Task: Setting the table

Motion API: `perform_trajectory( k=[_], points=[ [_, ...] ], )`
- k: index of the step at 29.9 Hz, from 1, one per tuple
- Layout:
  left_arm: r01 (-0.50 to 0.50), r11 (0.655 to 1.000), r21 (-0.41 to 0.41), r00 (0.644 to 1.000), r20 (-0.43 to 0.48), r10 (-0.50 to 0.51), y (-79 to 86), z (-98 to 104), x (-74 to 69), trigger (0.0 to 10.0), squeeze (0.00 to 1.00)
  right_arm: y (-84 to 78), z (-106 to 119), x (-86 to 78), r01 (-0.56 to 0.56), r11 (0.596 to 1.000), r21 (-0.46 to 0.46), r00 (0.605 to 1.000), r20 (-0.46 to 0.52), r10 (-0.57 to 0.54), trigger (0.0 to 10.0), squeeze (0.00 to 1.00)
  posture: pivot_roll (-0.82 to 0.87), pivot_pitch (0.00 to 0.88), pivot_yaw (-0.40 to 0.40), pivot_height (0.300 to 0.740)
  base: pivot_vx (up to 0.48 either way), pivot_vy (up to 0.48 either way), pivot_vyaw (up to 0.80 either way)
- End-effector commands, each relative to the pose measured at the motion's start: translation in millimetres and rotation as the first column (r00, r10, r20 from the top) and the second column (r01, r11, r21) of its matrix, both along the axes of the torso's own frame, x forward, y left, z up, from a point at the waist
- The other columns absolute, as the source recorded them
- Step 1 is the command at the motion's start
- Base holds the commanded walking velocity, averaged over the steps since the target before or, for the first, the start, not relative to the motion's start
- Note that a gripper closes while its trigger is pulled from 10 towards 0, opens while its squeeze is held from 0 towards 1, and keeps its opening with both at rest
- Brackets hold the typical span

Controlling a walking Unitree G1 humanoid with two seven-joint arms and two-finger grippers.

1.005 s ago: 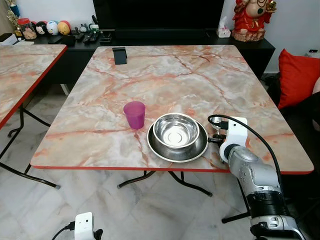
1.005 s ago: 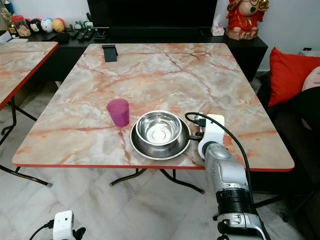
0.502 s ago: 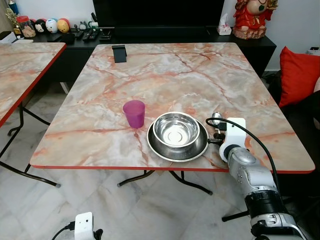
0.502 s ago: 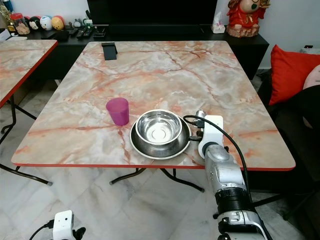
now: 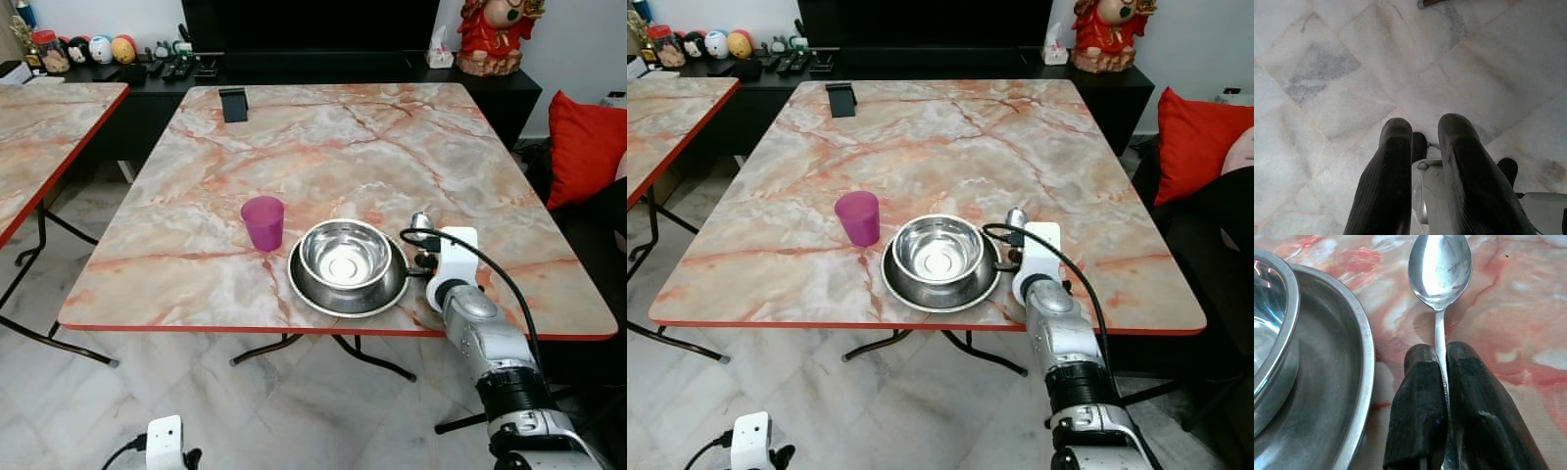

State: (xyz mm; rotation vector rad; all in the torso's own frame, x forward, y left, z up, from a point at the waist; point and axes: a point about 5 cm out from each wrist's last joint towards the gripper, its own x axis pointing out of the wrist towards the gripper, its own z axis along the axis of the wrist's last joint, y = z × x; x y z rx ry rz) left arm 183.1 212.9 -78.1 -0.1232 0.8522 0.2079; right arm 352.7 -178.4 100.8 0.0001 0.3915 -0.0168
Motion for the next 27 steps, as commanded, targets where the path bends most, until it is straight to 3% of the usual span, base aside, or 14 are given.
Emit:
perform_trajectory(
  k=[1, 27],
  points=[
    [0.000, 1.000, 0.000, 1.000, -0.018, 0.000, 0.4, -1.9, -3.5, 10.0, 0.00, 1.5, 4.7, 3.6, -0.008, 1.000, -0.006, 1.000, 0.016, 0.008, 10.0, 0.00, 0.00, 0.061, 0.011, 0.740, 0.000, 0.000, 0.00],
    [0.003, 1.000, 0.002, 1.000, -0.020, -0.003, 1.1, -1.8, -3.4, 10.0, 0.00, 2.2, -2.6, 4.4, -0.006, 0.999, -0.042, 1.000, -0.002, 0.006, 10.0, 0.00, 0.01, 0.067, 0.014, 0.740, 0.000, 0.000, 0.00]
  ],
)
